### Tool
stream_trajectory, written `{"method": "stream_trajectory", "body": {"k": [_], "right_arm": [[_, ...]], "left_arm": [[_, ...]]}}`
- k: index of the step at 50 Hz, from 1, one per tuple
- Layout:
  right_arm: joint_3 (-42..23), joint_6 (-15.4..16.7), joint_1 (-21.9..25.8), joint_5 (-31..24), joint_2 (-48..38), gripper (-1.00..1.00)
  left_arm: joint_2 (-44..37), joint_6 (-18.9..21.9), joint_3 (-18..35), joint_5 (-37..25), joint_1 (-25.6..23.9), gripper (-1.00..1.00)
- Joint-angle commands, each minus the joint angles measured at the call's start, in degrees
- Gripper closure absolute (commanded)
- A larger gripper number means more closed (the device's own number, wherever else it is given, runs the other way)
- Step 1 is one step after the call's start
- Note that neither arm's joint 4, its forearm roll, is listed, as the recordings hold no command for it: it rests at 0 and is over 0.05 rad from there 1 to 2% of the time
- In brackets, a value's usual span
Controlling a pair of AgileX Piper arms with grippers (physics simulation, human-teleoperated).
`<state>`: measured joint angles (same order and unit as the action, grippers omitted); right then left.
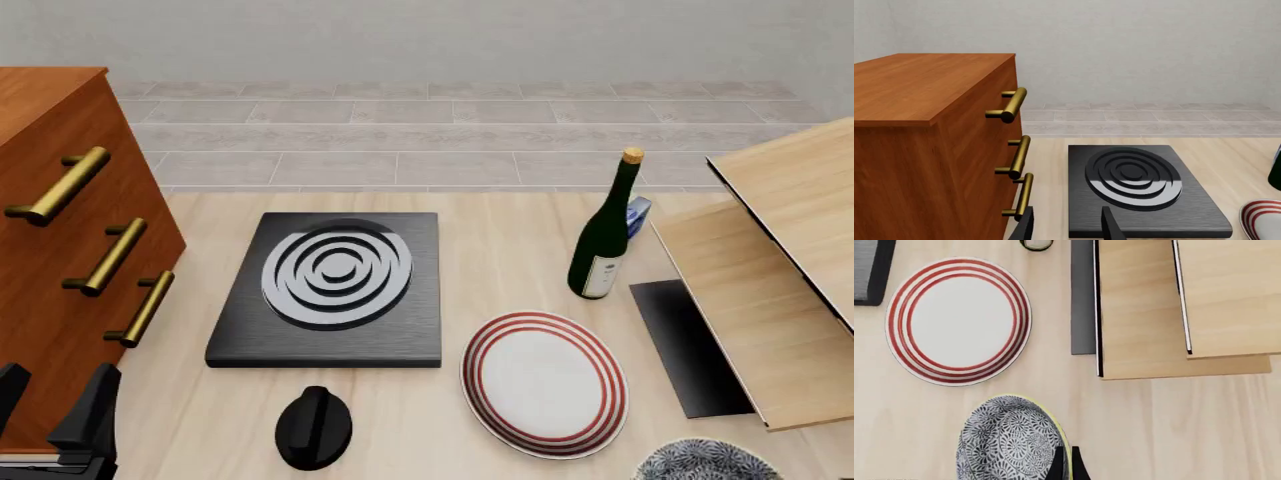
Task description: Put the bowl on the stove.
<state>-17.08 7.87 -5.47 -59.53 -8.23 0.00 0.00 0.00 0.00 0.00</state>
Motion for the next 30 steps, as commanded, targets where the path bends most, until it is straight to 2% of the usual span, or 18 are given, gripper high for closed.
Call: {"method": "stream_trajectory", "body": {"k": [1, 15, 30], "right_arm": [[-4.67, -0.77, 1.86, -0.4, -1.55, 1.0], [-6.15, -2.57, 4.89, -1.18, -1.47, 1.0], [-8.31, -4.98, 10.1, 2.29, -4.92, 1.0]], "left_arm": [[0.0, 0.0, 0.0, 0.0, 0.0, -1.0], [0.0, 0.0, 0.0, 0.0, 0.0, -1.0], [0.0, 0.0, 0.0, 0.0, 0.0, -1.0]]}}
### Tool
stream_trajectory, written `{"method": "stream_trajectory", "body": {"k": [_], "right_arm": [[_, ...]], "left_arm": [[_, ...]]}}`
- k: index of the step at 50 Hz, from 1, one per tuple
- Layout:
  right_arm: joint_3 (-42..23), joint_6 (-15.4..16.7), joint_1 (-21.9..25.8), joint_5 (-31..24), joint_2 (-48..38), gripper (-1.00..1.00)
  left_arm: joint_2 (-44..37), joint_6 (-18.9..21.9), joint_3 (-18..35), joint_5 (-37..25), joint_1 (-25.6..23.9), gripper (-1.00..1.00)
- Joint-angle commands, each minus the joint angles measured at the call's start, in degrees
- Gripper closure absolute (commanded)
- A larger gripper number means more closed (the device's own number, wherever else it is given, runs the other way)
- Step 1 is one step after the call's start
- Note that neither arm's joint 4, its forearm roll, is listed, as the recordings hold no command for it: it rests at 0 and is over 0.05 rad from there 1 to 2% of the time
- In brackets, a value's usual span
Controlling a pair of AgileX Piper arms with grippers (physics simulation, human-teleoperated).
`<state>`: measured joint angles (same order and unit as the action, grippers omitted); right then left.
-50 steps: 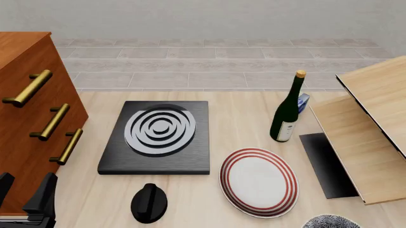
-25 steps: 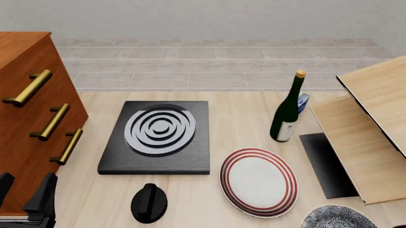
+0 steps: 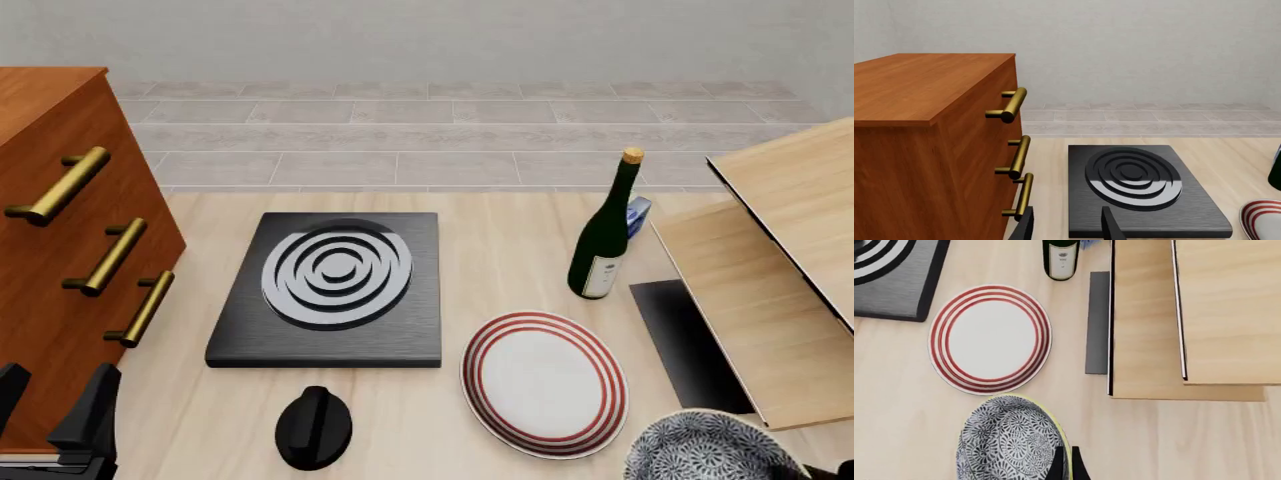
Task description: Put the bowl on the stove.
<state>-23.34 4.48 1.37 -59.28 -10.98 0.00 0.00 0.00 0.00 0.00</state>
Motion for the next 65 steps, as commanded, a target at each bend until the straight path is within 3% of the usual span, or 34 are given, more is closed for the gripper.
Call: {"method": "stream_trajectory", "body": {"k": [1, 24, 65], "right_arm": [[-2.16, -1.7, 3.63, 2.24, -2.36, 1.0], [-7.15, -1.85, 10.11, 8.99, -10.05, 1.0], [-14.56, -5.5, 22.05, 29.04, -31.78, 1.0]], "left_arm": [[0.0, 0.0, 0.0, 0.0, 0.0, -1.0], [0.0, 0.0, 0.0, 0.0, 0.0, -1.0], [0.0, 0.0, 0.0, 0.0, 0.0, -1.0]]}}
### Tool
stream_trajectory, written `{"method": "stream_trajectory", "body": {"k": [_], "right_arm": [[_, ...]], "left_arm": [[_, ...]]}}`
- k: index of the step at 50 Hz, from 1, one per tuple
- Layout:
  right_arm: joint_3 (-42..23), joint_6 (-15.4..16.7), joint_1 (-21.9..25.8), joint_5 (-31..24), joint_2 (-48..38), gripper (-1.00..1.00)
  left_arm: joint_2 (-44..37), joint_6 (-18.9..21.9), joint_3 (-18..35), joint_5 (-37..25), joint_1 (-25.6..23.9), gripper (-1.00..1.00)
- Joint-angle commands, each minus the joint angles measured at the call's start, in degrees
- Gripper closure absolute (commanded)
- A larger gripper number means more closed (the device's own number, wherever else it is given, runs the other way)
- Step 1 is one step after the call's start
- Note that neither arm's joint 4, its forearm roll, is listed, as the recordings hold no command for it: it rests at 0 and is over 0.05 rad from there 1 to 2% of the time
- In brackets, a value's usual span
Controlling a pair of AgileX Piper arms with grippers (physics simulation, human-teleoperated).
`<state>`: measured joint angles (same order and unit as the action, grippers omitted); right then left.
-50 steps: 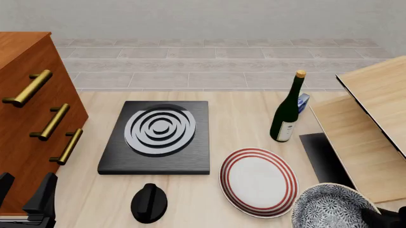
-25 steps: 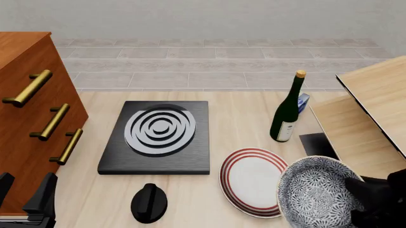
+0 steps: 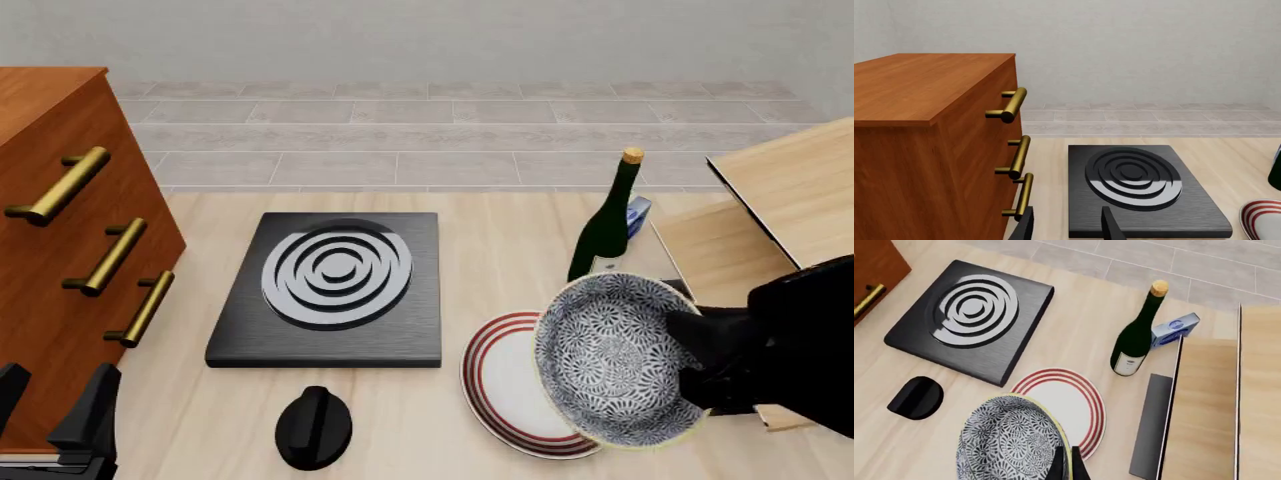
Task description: Put the bowl on the stove.
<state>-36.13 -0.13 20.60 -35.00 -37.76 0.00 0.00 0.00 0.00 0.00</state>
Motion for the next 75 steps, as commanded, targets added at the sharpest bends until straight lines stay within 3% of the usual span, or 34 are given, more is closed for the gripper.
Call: {"method": "stream_trajectory", "body": {"k": [1, 10, 15, 48, 57, 75], "right_arm": [[-1.99, -1.08, 3.13, 5.45, -5.75, 1.0], [-4.14, -1.69, 5.1, 9.26, -11.1, 1.0], [-5.68, -3.61, 6.92, 11.43, -14.15, 1.0], [-18.39, -8.8, 15.34, 16.54, -28.92, 1.0], [-23.16, -11.6, 16.94, 16.66, -32.97, 1.0], [-34.17, -13.53, 19.49, 15.54, -43.59, 1.0]], "left_arm": [[0.0, 0.0, 0.0, 0.0, 0.0, -1.0], [0.0, 0.0, 0.0, 0.0, 0.0, -1.0], [0.0, 0.0, 0.0, 0.0, 0.0, -1.0], [0.0, 0.0, 0.0, 0.0, 0.0, -1.0], [0.0, 0.0, 0.0, 0.0, 0.0, -1.0], [0.0, 0.0, 0.0, 0.0, 0.0, -1.0]]}}
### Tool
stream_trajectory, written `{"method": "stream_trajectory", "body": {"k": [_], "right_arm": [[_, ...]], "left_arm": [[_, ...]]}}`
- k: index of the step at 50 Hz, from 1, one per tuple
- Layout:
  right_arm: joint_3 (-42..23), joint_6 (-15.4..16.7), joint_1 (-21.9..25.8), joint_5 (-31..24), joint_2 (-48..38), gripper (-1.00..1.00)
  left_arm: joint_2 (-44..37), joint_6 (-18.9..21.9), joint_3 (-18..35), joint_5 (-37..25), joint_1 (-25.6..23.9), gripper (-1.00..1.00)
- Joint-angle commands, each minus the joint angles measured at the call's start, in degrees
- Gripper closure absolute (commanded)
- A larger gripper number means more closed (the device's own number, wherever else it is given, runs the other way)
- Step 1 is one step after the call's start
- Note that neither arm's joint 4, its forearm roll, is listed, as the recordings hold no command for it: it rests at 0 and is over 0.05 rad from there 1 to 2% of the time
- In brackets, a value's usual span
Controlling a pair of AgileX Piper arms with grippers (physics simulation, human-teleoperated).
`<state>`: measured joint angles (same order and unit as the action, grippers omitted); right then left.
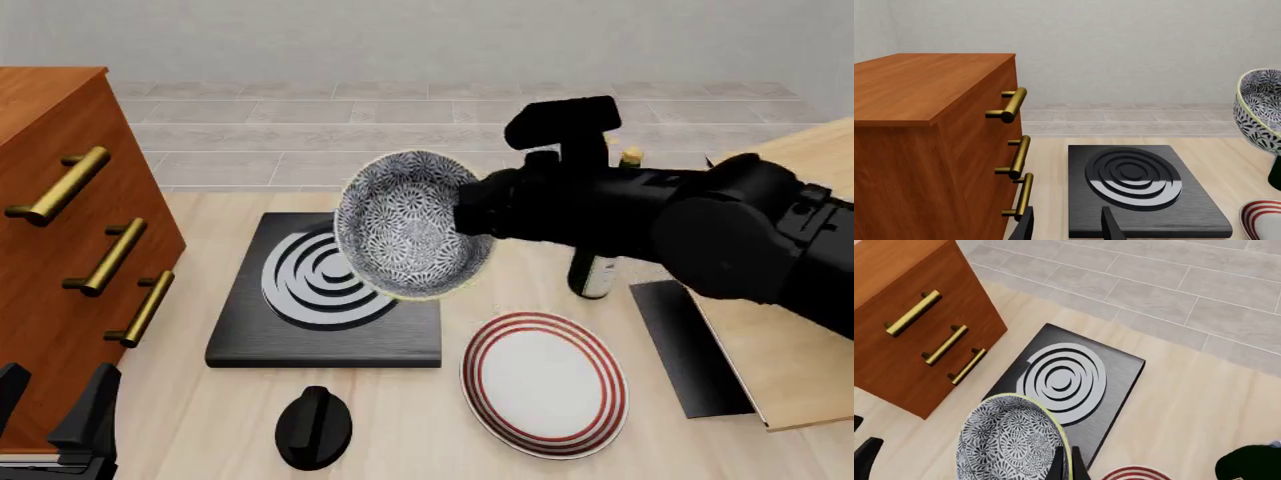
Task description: Put the bowl on the stove.
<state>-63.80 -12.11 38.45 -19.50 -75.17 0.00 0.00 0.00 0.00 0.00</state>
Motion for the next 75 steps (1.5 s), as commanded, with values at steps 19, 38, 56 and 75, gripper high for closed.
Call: {"method": "stream_trajectory", "body": {"k": [19, 38, 56, 75], "right_arm": [[-13.62, -4.72, 1.79, 1.54, -15.79, 1.0], [-20.83, -8.32, 2.42, 1.9, -25.53, 1.0], [-24.75, -10.01, 1.84, 3.13, -32.32, 1.0], [-29.21, -11.08, 0.69, 3.56, -37.98, 1.0]], "left_arm": [[0.0, 0.0, 0.0, 0.0, 0.0, -1.0], [0.0, 0.0, 0.0, 0.0, 0.0, -1.0], [0.0, 0.0, 0.0, 0.0, 0.0, -1.0], [0.0, 0.0, 0.0, 0.0, 0.0, -1.0]]}}
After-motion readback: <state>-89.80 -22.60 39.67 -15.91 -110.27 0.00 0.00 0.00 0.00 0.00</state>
